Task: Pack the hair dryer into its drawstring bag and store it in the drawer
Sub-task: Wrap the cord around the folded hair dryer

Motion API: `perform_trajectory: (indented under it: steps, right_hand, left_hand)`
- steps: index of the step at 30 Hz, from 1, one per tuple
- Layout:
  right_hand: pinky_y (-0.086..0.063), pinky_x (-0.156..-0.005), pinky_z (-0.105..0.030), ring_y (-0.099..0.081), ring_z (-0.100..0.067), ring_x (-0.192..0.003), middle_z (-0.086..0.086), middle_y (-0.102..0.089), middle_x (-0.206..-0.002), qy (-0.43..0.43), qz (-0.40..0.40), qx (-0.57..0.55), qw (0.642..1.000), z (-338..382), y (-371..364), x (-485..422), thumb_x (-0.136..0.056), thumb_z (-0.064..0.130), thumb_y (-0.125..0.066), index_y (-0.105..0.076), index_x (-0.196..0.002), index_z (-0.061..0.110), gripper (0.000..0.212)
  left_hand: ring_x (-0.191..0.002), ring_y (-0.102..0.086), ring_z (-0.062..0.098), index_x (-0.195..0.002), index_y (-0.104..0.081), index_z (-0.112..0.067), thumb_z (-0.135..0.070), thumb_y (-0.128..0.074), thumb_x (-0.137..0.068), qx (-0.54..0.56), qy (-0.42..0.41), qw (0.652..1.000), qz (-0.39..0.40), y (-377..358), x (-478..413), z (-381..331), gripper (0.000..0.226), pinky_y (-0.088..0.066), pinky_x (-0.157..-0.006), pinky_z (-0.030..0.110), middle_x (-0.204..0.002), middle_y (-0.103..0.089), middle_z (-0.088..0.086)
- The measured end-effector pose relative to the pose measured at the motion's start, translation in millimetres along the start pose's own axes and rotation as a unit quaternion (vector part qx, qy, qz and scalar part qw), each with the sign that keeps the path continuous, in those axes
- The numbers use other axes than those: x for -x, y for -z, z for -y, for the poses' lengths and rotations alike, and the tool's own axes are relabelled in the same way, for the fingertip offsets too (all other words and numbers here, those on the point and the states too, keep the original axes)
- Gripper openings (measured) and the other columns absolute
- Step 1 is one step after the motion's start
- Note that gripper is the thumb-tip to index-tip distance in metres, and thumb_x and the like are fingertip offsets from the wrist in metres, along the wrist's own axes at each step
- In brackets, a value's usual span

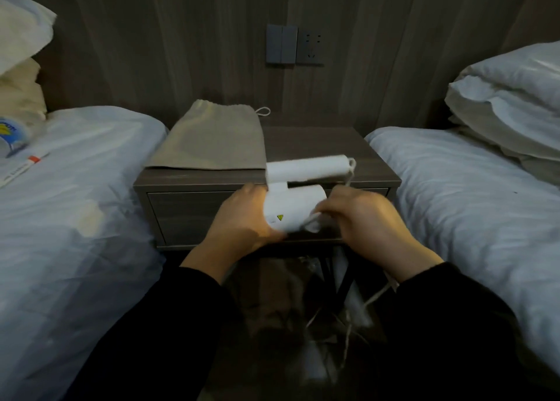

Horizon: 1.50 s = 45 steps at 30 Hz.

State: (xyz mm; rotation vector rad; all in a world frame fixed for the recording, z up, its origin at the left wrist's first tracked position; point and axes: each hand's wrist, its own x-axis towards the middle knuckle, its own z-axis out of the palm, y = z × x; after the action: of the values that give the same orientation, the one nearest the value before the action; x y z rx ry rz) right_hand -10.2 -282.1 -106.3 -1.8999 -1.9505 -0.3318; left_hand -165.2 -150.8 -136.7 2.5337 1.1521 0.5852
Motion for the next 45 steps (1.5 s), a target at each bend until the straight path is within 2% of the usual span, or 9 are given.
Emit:
perform_trajectory:
  steps: [3,7,12,15,21,27,30,35,45]
  right_hand:
    - [-0.048,-0.059,-0.034,-0.064,-0.032,-0.069,-0.006,-0.069,-0.076,-0.076,-0.091,0.022,0.993,-1.2,2.3,2.1,-0.078,0.031,-0.064,-0.069,-0.077,0.015,0.016]
    - [-0.036,-0.059,-0.03,-0.06,-0.03,-0.074,-0.006,-0.067,-0.072,-0.19,-0.058,0.023,0.98,-1.9,-2.0,0.9,-0.073,0.052,-0.067,-0.057,-0.07,0.014,0.039]
    - [-0.046,-0.075,-0.031,-0.06,-0.018,-0.086,0.0,-0.068,-0.085,-0.176,0.063,-0.137,0.973,-6.3,-1.4,-2.4,-0.087,0.021,-0.057,-0.07,-0.082,0.017,0.014]
    - [-0.038,-0.078,-0.024,-0.055,-0.011,-0.086,0.009,-0.058,-0.082,-0.145,0.06,-0.171,0.973,-17.9,0.8,2.7,-0.085,0.003,-0.052,-0.073,-0.089,0.018,0.026]
    - [-0.038,-0.064,-0.008,-0.058,-0.004,-0.071,0.013,-0.063,-0.069,-0.257,-0.076,-0.208,0.941,-38.3,3.5,1.6,-0.072,0.021,-0.074,-0.072,-0.078,0.027,0.008]
    - [-0.044,-0.086,-0.024,-0.061,-0.01,-0.095,0.002,-0.07,-0.097,-0.215,0.054,-0.256,0.941,-46.1,6.9,2.9,-0.084,0.018,-0.063,-0.073,-0.088,0.025,0.013]
    - [-0.045,-0.081,-0.021,-0.062,-0.012,-0.092,-0.001,-0.071,-0.093,-0.203,0.082,-0.272,0.937,-46.8,6.1,4.5,-0.088,0.015,-0.058,-0.073,-0.092,0.017,0.015]
    - [-0.045,-0.066,-0.028,-0.057,-0.001,-0.059,0.013,-0.064,-0.049,-0.254,0.044,-0.298,0.919,-47.1,-2.5,8.4,-0.089,0.022,-0.056,-0.068,-0.067,0.028,0.026]
    - [-0.033,-0.049,-0.014,-0.046,-0.001,-0.049,0.014,-0.052,-0.041,-0.273,0.037,-0.261,0.925,-49.4,2.4,6.3,-0.088,0.026,-0.058,-0.059,-0.044,0.029,0.043]
  left_hand:
    - [-0.107,-0.052,0.02,-0.12,-0.048,-0.023,-0.05,-0.077,-0.059,-0.072,-0.05,0.994,0.057,-6.8,-1.1,-3.1,0.073,-0.036,-0.078,0.026,-0.116,-0.051,0.001]
    - [-0.1,-0.053,0.024,-0.118,-0.053,-0.016,-0.047,-0.073,-0.064,-0.083,-0.171,0.981,0.048,-17.0,7.6,0.0,0.065,-0.047,-0.081,0.034,-0.112,-0.055,0.006]
    - [-0.096,-0.054,0.023,-0.113,-0.055,-0.013,-0.042,-0.074,-0.064,-0.105,-0.218,0.97,0.024,-17.9,11.2,1.8,0.06,-0.051,-0.075,0.038,-0.109,-0.057,0.007]
    - [-0.093,-0.054,0.022,-0.109,-0.057,-0.014,-0.043,-0.074,-0.064,-0.102,-0.234,0.967,0.007,-17.0,9.1,0.9,0.056,-0.051,-0.072,0.036,-0.105,-0.058,0.005]
    - [-0.093,-0.054,0.02,-0.106,-0.055,-0.015,-0.036,-0.076,-0.06,-0.082,-0.264,0.961,-0.023,-19.2,9.9,6.0,0.055,-0.054,-0.068,0.037,-0.104,-0.059,0.004]
    - [-0.097,-0.055,0.023,-0.113,-0.054,-0.01,-0.032,-0.077,-0.059,-0.054,-0.297,0.953,-0.009,-22.3,10.1,5.0,0.062,-0.055,-0.069,0.04,-0.108,-0.058,0.007]
    - [-0.1,-0.054,0.022,-0.126,-0.049,-0.01,-0.036,-0.075,-0.062,-0.056,-0.301,0.952,0.003,-24.7,10.6,2.4,0.074,-0.054,-0.073,0.042,-0.111,-0.058,0.007]
    - [-0.11,-0.05,0.019,-0.147,0.002,-0.026,-0.045,-0.074,-0.069,-0.063,-0.271,0.959,0.046,-28.8,12.5,-3.9,0.111,-0.045,-0.093,0.034,-0.125,-0.051,0.006]
    - [-0.087,-0.064,0.028,-0.14,-0.028,-0.029,-0.04,-0.086,-0.051,-0.182,-0.393,0.897,-0.093,-46.4,13.1,-12.1,0.107,-0.05,-0.085,0.05,-0.099,-0.063,0.013]
